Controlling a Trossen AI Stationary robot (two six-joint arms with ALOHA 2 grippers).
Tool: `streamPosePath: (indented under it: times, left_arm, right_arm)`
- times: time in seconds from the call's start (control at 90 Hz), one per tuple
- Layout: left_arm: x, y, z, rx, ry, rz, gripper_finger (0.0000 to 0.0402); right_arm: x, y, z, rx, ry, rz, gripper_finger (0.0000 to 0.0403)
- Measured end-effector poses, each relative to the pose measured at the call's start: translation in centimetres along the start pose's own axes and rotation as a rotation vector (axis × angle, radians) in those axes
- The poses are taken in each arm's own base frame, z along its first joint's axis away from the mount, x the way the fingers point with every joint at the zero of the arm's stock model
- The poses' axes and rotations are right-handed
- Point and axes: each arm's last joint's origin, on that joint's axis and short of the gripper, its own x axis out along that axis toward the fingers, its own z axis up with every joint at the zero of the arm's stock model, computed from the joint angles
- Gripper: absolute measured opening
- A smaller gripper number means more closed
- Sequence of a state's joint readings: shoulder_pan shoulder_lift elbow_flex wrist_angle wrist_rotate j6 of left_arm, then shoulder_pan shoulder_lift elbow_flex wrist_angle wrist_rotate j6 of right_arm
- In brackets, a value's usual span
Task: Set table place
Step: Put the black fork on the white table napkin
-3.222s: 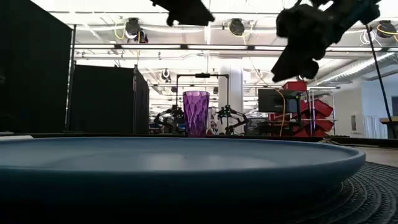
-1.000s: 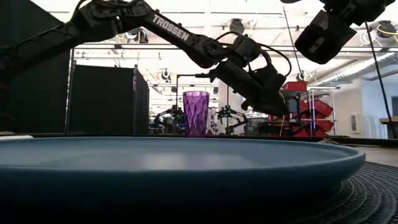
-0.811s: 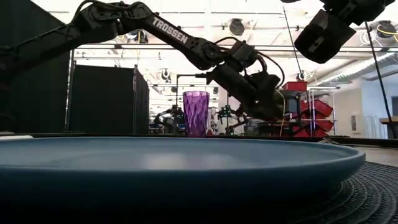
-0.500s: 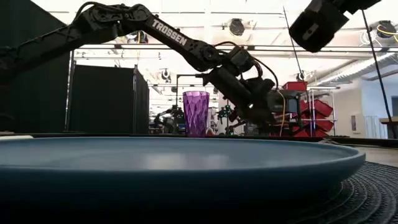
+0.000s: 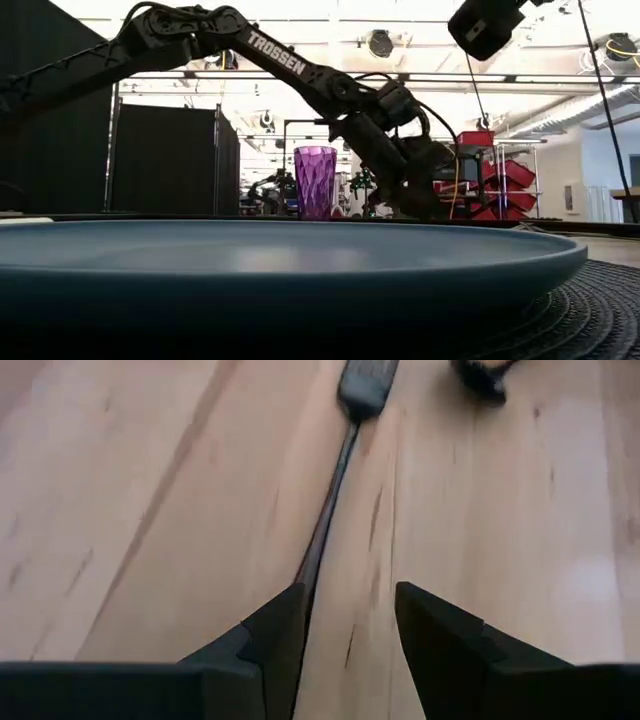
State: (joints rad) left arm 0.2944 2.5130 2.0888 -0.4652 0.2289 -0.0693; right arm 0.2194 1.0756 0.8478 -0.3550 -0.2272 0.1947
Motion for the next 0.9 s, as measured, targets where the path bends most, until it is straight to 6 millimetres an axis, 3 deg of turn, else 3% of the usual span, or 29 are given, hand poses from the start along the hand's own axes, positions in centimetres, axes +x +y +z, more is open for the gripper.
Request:
streamPosePath:
  times: [0.156,0.667,0.9]
  left_arm:
    - [0.1,-0.1,-0.3,0.031,0.023,0.158,0.0143]
    - [-0.8,-0.8,-1.7,-0.005,0.210,0.177,0.0143]
    - [-3.1,-2.5,-3.1,0.031,0.425,0.296,0.0143]
  right_arm:
    - [0.0,-0.1,0.0,0.009,-0.002,-0.002,0.0148]
    - [0.0,0.0,0.0,0.057,0.006,0.003,0.0148]
    - [0.0,-0.1,-0.2,0.073,0.023,0.000,0.0148]
